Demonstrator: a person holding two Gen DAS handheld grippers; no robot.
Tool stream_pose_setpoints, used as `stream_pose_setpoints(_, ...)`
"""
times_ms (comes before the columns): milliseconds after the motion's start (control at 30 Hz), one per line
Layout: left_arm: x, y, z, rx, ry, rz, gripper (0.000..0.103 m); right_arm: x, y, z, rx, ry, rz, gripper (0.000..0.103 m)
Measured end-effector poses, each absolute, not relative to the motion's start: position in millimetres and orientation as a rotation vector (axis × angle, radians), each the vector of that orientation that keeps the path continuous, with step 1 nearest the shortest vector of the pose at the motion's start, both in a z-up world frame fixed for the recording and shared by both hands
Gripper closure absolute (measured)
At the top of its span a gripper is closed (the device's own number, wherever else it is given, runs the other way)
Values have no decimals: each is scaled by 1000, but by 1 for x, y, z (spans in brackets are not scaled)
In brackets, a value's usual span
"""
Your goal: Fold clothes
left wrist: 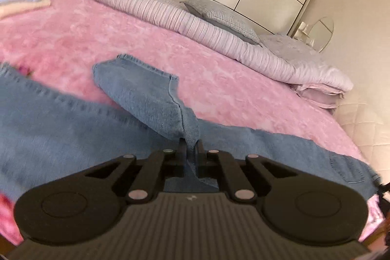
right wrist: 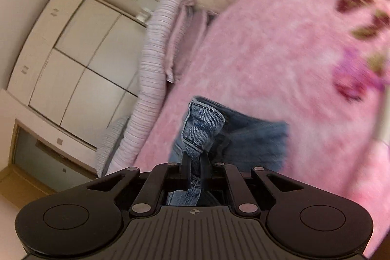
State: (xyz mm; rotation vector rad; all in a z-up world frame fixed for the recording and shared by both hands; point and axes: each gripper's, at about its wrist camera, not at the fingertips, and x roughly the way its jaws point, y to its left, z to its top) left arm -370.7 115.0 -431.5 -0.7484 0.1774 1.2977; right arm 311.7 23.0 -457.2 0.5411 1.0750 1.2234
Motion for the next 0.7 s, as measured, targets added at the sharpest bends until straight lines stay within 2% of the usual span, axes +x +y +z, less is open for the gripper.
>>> stream_pose_setpoints(267, -368, 91, -445, -714, 197, 1310, 99, 310, 7, -453, 506, 1049, 1244, 98)
stream_pose_setpoints(467, -355, 89, -471, -695, 299, 1349, 93, 309, 20, -470, 387, 1068, 1165, 94)
stream_pose_setpoints(533, -351, 85, -465, -656, 337, 1368, 90, 305, 20, -471, 364, 1063, 1147, 87)
stream_pose_setpoints(600, -351, 81, -457, -635, 365, 1385, 85, 292, 7, -457, 323, 1005, 1116, 63)
stream_pose_setpoints(633, -353, 78, -452, -634, 372, 1392, 84, 285, 1, -449, 302, 973, 1100, 59)
stream_pose_setpoints(700, -359, 70, -440, -637, 379, 1405, 78, 271, -13, -434, 261, 910, 1067, 59)
